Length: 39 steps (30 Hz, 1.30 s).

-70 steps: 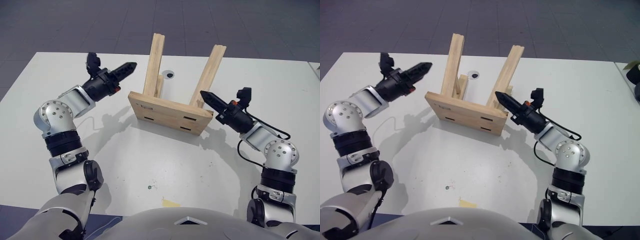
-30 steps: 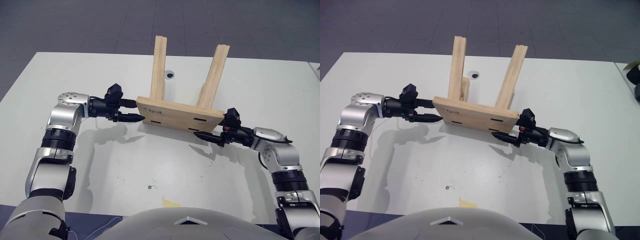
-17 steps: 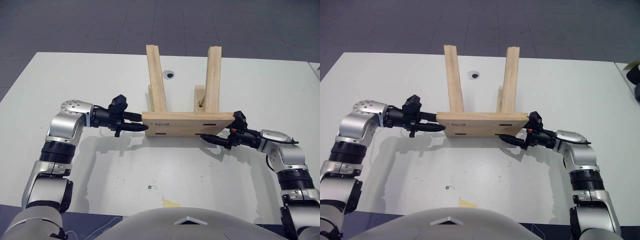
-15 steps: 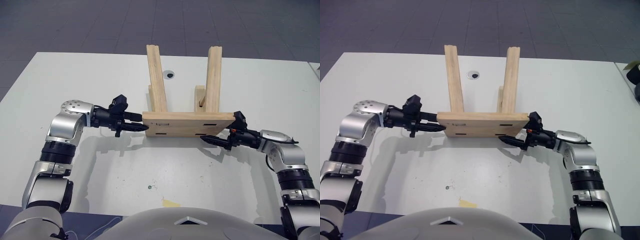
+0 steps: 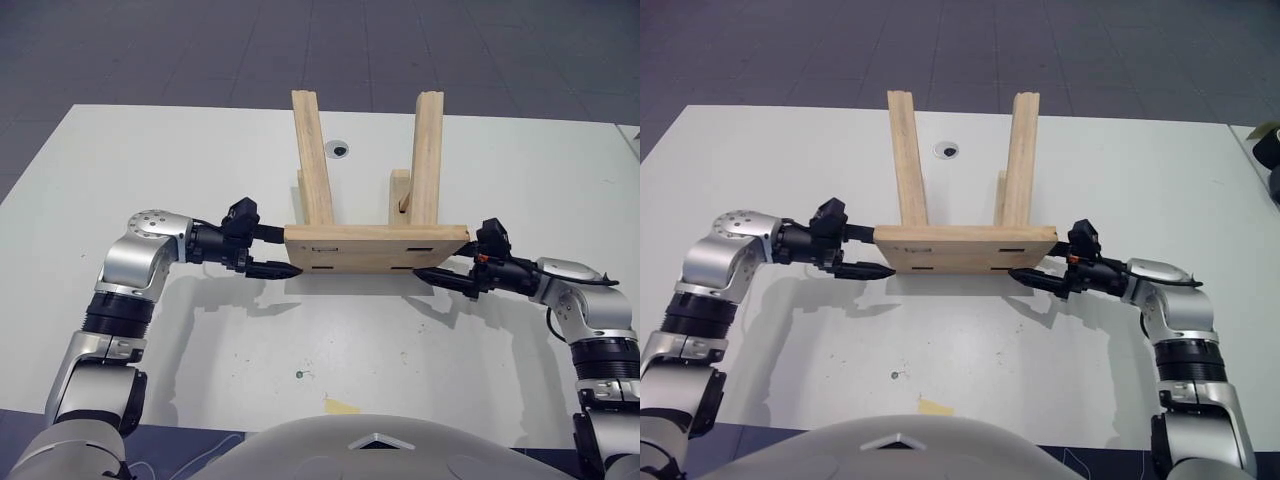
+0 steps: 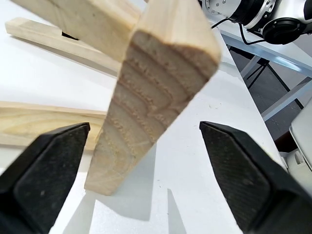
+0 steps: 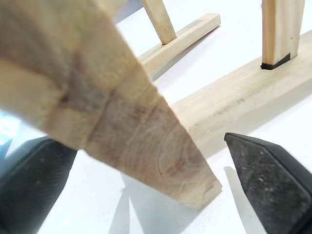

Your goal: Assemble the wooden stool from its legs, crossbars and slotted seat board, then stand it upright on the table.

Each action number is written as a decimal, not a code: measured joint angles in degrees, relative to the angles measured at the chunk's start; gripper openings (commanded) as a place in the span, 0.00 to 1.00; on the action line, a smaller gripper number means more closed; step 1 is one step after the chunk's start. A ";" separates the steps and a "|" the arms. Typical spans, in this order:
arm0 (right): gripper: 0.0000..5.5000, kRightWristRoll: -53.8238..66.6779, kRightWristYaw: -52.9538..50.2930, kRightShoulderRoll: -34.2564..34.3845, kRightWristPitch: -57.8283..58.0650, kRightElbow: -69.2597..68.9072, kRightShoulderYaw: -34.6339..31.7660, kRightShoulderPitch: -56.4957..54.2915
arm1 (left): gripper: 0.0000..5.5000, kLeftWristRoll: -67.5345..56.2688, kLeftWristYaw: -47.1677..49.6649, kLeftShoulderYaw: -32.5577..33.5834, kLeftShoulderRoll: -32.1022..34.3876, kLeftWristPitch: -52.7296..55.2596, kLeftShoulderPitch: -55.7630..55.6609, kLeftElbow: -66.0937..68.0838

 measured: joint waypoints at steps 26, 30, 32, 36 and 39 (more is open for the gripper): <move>0.37 14.48 -3.45 1.26 13.78 -13.86 -7.49 1.32 | 0.37 -13.53 6.73 12.30 0.30 17.96 -2.82 -3.33; 0.30 31.52 -14.77 6.93 20.25 -17.62 -14.40 1.06 | 0.36 -25.46 19.33 23.21 -3.09 30.71 -6.22 -4.54; 0.27 37.94 -19.43 9.11 20.92 -18.24 -15.90 0.74 | 0.35 -28.53 25.45 26.60 -5.50 33.44 -8.19 -4.74; 0.26 51.29 -34.09 14.59 20.77 -19.32 -17.51 0.47 | 0.35 -33.77 44.20 32.99 -12.71 37.98 -14.05 -5.01; 0.26 56.32 -43.37 18.08 19.72 -20.06 -17.82 -0.63 | 0.35 -35.63 57.76 36.58 -17.93 38.69 -18.08 -5.17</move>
